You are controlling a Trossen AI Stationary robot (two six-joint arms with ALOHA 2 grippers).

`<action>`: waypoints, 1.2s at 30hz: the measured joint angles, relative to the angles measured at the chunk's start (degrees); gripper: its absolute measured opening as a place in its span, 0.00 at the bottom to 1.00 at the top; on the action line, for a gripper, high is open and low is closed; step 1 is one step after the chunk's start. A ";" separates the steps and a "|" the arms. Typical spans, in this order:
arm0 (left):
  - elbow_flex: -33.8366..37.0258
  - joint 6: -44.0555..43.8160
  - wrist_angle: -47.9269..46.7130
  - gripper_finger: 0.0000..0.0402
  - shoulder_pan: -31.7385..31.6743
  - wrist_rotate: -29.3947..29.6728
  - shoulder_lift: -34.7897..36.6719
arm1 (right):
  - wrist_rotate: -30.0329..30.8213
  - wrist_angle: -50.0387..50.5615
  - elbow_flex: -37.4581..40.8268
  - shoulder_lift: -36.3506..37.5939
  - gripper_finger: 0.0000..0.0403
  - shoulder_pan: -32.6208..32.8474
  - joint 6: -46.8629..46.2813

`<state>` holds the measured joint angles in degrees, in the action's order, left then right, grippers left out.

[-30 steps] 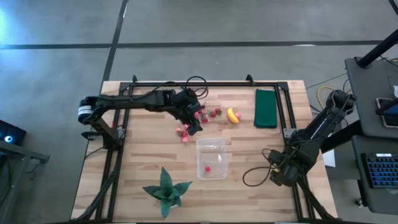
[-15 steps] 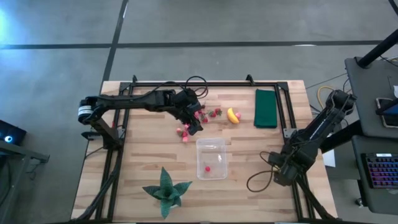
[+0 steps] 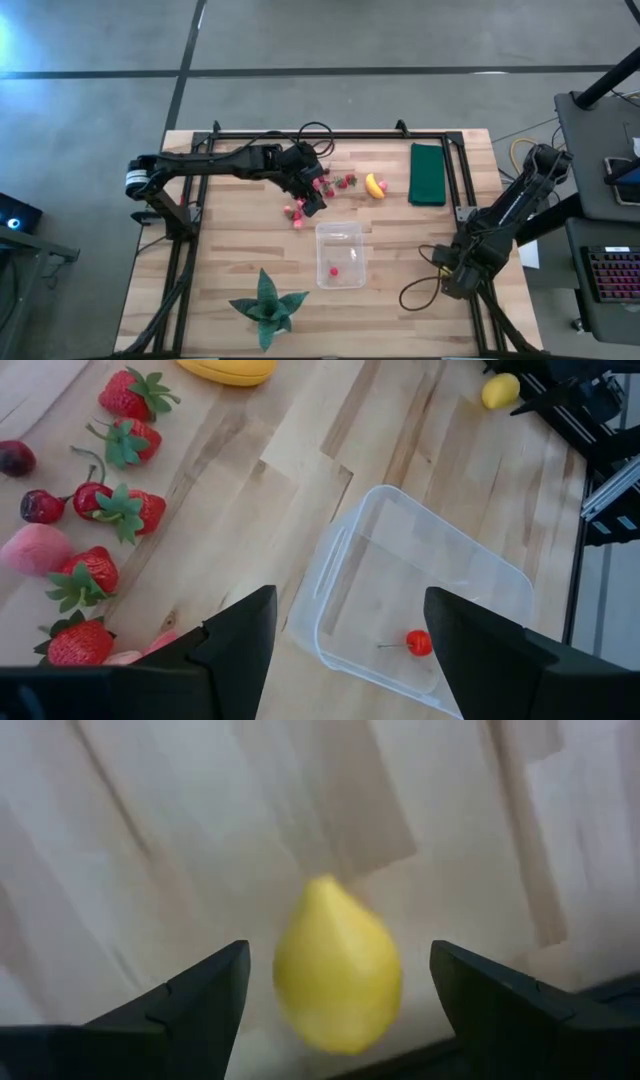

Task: Pick and placing Produce into tupperware
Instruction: Put the lemon into the transparent bin

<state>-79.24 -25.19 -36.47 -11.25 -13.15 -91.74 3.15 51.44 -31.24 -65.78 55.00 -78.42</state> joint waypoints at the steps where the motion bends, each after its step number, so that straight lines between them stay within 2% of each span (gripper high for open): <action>1: 0.00 0.02 0.00 0.60 0.00 0.00 0.00 | 0.16 0.02 0.23 0.00 0.74 0.00 0.31; 8: 0.02 0.04 0.00 0.60 0.00 0.06 0.00 | -2.52 -0.27 1.53 0.00 0.74 0.00 1.69; 27: 0.04 0.56 0.01 0.60 0.00 2.12 0.00 | -1.58 -1.27 4.45 -0.02 0.73 0.00 0.26; 31: 0.06 0.56 0.00 0.60 0.00 2.12 0.00 | -1.56 -1.13 4.47 -0.02 0.70 0.00 -1.79; 36: 0.07 0.56 0.01 0.60 0.00 2.13 0.00 | -1.56 -1.11 4.47 -0.02 0.58 0.00 -3.61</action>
<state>-79.18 -24.62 -36.45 -11.25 -11.01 -91.74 1.58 50.33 -26.76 -65.80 55.00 -82.04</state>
